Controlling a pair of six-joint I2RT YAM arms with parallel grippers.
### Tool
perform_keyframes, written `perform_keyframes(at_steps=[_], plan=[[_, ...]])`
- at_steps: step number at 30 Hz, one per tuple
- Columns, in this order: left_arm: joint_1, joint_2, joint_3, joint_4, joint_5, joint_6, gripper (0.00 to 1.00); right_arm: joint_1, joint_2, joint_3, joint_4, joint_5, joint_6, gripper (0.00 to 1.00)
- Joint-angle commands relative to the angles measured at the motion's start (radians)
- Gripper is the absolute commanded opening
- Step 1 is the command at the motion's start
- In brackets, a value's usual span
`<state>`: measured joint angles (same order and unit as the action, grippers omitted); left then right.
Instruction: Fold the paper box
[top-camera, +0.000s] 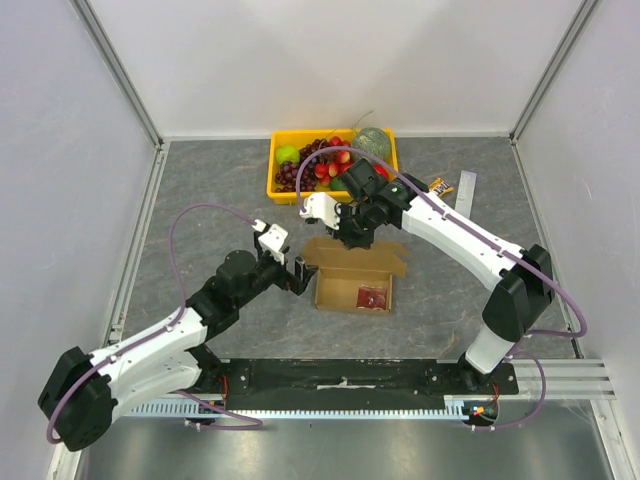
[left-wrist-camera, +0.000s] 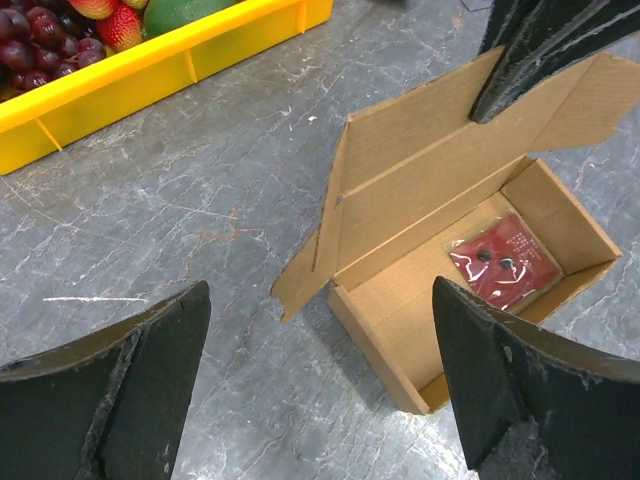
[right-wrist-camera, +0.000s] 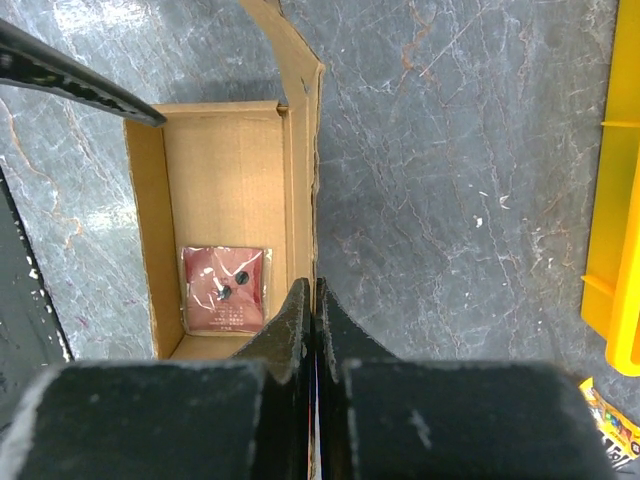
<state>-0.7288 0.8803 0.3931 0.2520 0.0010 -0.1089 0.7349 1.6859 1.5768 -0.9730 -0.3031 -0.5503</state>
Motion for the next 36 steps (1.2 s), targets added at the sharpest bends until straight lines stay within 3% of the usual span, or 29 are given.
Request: perform_keyframes(at_steps=[1, 10, 22, 36], plan=[[0.009, 0.046, 0.018, 0.107, -0.016, 0.069, 0.96, -0.006, -0.017, 0.040, -0.033, -0.027, -0.022, 0.00], [0.083, 0.146, 0.038, 0.147, 0.184, 0.034, 0.73, -0.008, -0.031, 0.037, -0.038, -0.030, -0.025, 0.00], [0.120, 0.223, 0.090, 0.142, 0.390, 0.011, 0.58, -0.008, -0.028, 0.037, -0.039, -0.036, -0.031, 0.00], [0.121, 0.238, 0.084, 0.109, 0.376, 0.006, 0.41, -0.015, -0.029, 0.042, -0.039, -0.048, -0.023, 0.00]])
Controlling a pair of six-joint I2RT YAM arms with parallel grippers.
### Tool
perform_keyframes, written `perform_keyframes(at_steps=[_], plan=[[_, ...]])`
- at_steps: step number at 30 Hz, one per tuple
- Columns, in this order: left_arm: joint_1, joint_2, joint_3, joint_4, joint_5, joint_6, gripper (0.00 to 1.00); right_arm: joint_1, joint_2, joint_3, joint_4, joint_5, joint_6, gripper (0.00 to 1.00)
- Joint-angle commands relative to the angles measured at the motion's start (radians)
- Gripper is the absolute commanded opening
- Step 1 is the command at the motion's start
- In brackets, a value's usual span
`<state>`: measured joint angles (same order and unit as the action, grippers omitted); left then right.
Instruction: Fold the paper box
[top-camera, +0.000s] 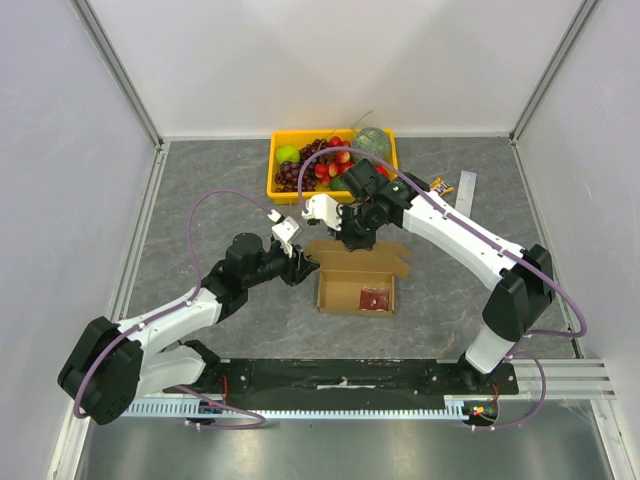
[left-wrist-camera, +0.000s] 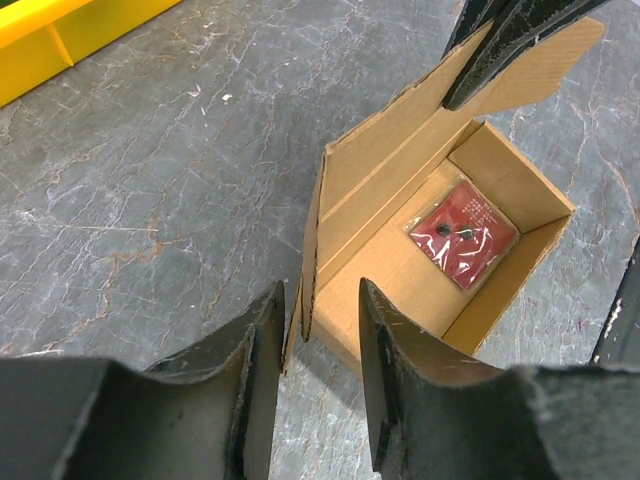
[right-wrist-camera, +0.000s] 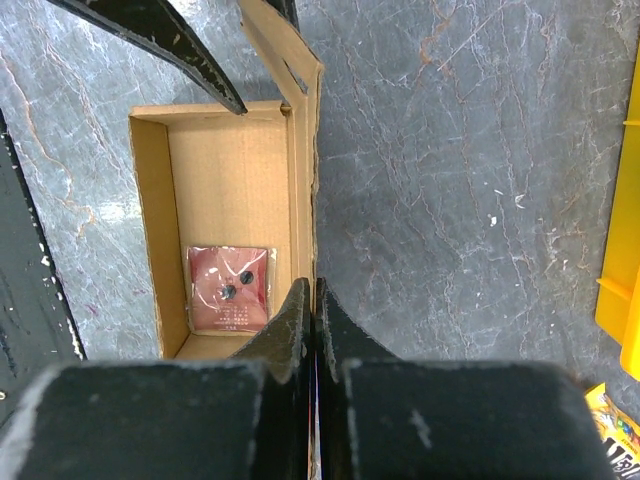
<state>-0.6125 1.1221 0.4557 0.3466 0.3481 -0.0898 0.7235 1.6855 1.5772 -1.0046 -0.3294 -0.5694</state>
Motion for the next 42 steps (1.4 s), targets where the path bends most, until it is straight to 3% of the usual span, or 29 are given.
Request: perform_keyframes(at_steps=[1, 4, 15, 17, 18, 22, 23, 28, 32, 35, 40, 42], plan=[[0.007, -0.002, 0.021, 0.012, 0.032, -0.013, 0.38, -0.006, -0.029, 0.043, -0.008, -0.025, -0.003, 0.00], [0.005, 0.001, 0.028, -0.004, 0.042, -0.011, 0.34, -0.009, -0.027, 0.043, -0.006, -0.028, 0.002, 0.00], [0.005, 0.002, 0.021, -0.003, 0.023, -0.016, 0.33, -0.012, -0.024, 0.041, -0.008, -0.030, 0.008, 0.00], [0.005, 0.002, 0.023, -0.004, 0.022, -0.016, 0.24, -0.013, -0.023, 0.038, -0.006, -0.031, 0.006, 0.00], [0.005, 0.004, 0.023, -0.003, 0.020, -0.016, 0.13, -0.015, -0.023, 0.040, -0.006, -0.031, 0.009, 0.00], [0.007, 0.007, 0.023, -0.005, -0.001, -0.024, 0.02, -0.018, -0.033, 0.027, 0.032, -0.019, 0.060, 0.00], [0.005, 0.007, 0.023, -0.006, -0.007, -0.027, 0.02, -0.018, -0.043, 0.015, 0.052, -0.010, 0.078, 0.02], [0.005, 0.004, 0.034, -0.024, -0.035, -0.030, 0.02, -0.042, -0.138, -0.083, 0.223, 0.078, 0.213, 0.37], [0.005, -0.010, 0.032, -0.038, -0.083, -0.031, 0.02, -0.088, -0.272, -0.213, 0.462, 0.298, 0.441, 0.53], [0.005, -0.033, 0.028, -0.043, -0.118, -0.030, 0.02, -0.130, -0.406, -0.322, 0.555, 0.378, 0.568, 0.68], [0.007, -0.036, 0.034, -0.043, -0.141, -0.027, 0.02, -0.179, -0.637, -0.540, 0.710, 0.426, 0.645, 0.84], [0.008, -0.024, 0.046, -0.049, -0.136, -0.019, 0.02, -0.197, -0.704, -0.617, 0.744, 0.476, 0.640, 0.85]])
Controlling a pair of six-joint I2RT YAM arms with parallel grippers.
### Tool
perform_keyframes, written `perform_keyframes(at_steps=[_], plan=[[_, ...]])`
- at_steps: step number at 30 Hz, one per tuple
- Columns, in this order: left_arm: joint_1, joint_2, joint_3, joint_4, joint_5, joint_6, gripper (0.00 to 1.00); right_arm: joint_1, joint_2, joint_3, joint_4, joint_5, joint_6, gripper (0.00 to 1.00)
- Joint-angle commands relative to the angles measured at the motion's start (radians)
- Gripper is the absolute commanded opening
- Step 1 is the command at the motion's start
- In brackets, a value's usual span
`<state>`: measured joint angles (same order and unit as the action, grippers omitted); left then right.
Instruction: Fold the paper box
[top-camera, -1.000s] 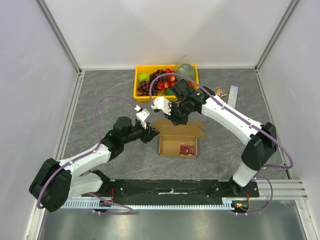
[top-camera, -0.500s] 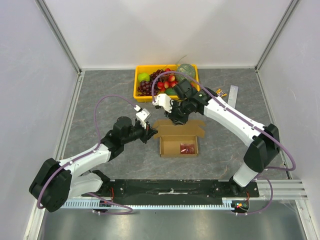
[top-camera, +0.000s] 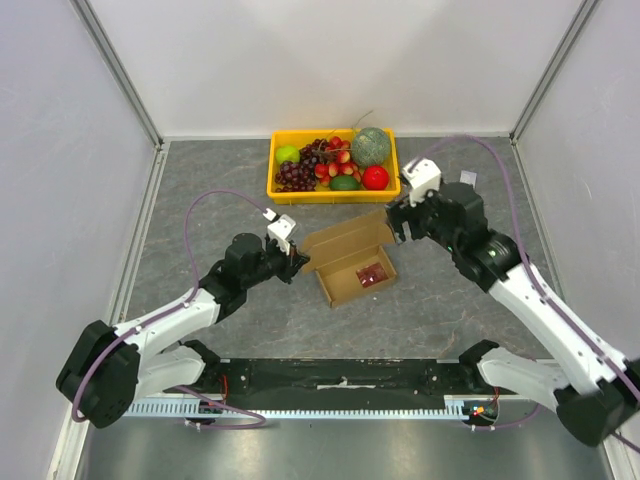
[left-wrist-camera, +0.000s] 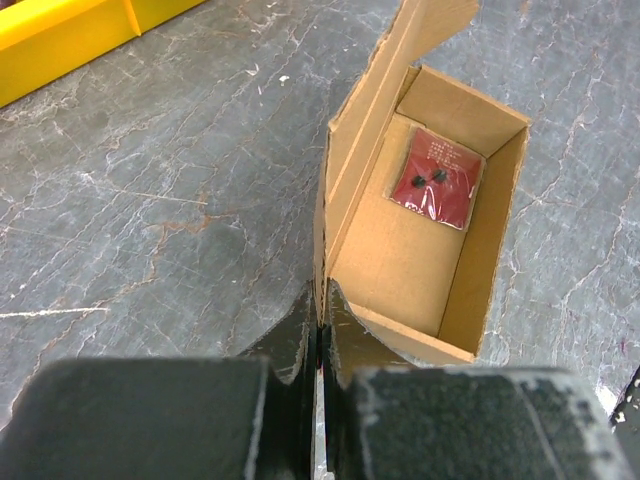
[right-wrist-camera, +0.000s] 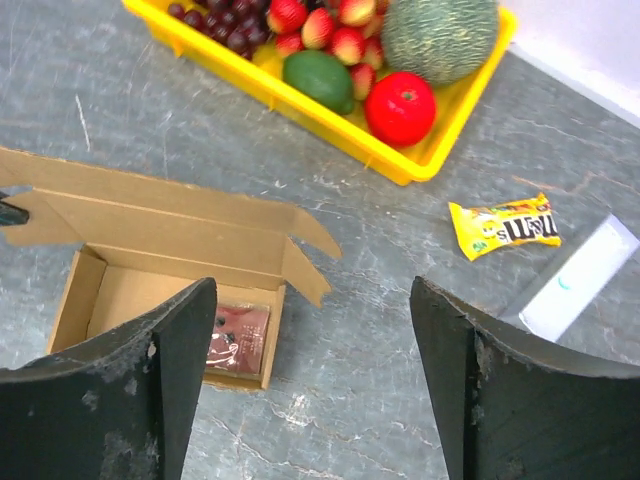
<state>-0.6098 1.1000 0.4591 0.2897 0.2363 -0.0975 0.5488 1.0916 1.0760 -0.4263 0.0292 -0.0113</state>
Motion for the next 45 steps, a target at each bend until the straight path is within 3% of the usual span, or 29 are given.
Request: perform_keyframes(at_steps=[1, 3, 8, 11, 17, 27, 38, 45], plan=[[0.005, 0.004, 0.047, 0.006, -0.022, -0.010, 0.02, -0.033, -0.125, -0.141, 0.179, 0.138, 0.082, 0.85], [0.007, 0.024, 0.061, 0.003, -0.014, -0.001, 0.02, -0.081, -0.133, -0.188, 0.192, 0.120, 0.071, 0.85], [0.015, 0.084, 0.114, -0.014, -0.003, 0.036, 0.02, -0.234, -0.063, -0.257, 0.259, -0.242, -0.021, 0.82], [0.034, 0.119, 0.159, -0.027, 0.014, 0.050, 0.02, -0.286, 0.008, -0.264, 0.311, -0.372, -0.023, 0.79], [0.076, 0.190, 0.226, -0.040, 0.034, 0.070, 0.02, -0.325, 0.077, -0.257, 0.362, -0.529, 0.010, 0.70], [0.082, 0.239, 0.266, -0.037, 0.055, 0.070, 0.02, -0.323, 0.120, -0.303, 0.380, -0.555, 0.039, 0.62], [0.082, 0.256, 0.271, -0.030, 0.051, 0.084, 0.02, -0.325, 0.172, -0.292, 0.449, -0.465, 0.020, 0.62], [0.082, 0.262, 0.280, -0.032, 0.052, 0.091, 0.02, -0.325, 0.254, -0.249, 0.434, -0.508, -0.021, 0.61]])
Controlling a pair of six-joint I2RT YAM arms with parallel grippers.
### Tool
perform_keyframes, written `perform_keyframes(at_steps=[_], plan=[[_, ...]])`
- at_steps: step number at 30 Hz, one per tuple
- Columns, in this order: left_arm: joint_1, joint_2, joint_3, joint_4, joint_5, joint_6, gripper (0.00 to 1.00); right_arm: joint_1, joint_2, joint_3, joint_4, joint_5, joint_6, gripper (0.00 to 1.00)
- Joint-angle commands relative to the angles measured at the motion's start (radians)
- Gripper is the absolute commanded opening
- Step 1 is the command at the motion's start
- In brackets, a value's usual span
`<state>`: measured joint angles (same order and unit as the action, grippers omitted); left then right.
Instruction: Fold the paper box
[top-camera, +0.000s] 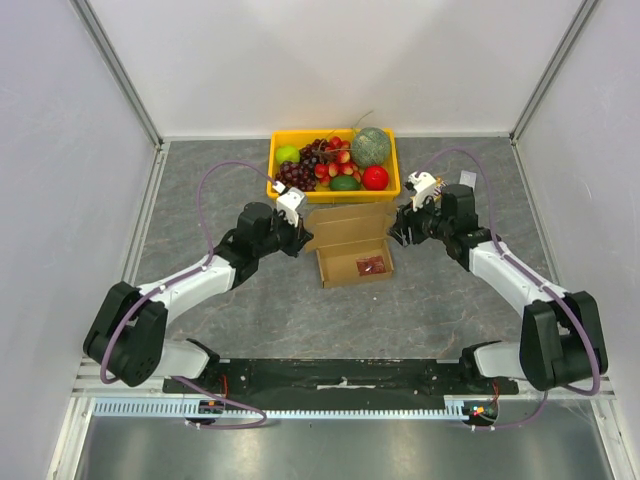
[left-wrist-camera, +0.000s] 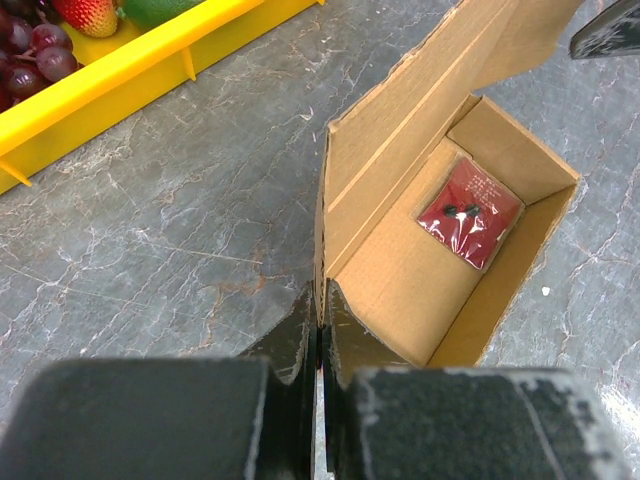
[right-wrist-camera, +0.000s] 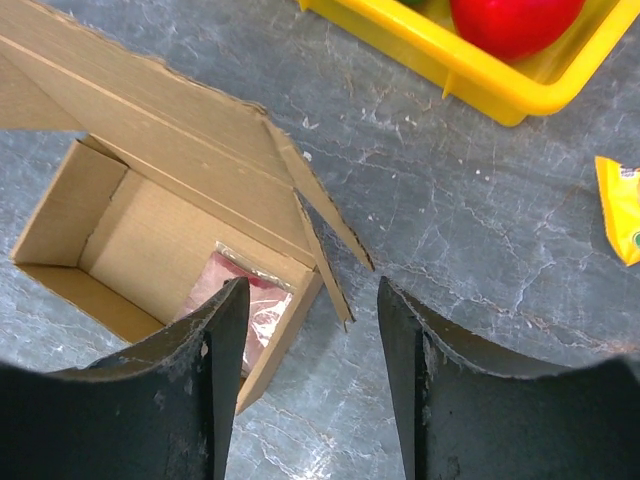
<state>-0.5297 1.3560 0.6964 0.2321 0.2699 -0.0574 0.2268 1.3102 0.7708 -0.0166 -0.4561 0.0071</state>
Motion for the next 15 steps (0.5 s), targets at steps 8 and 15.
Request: perform_keyframes(at_steps=[8, 15], plan=[[0.004, 0.008, 0.048, 0.021, 0.022, 0.053, 0.02, -0.001, 0.069, 0.084, 0.032, -0.026, -0.027, 0.53], [0.005, 0.006, 0.048, 0.019, 0.020, 0.050, 0.02, -0.001, 0.077, 0.087, 0.038, -0.024, -0.012, 0.42]])
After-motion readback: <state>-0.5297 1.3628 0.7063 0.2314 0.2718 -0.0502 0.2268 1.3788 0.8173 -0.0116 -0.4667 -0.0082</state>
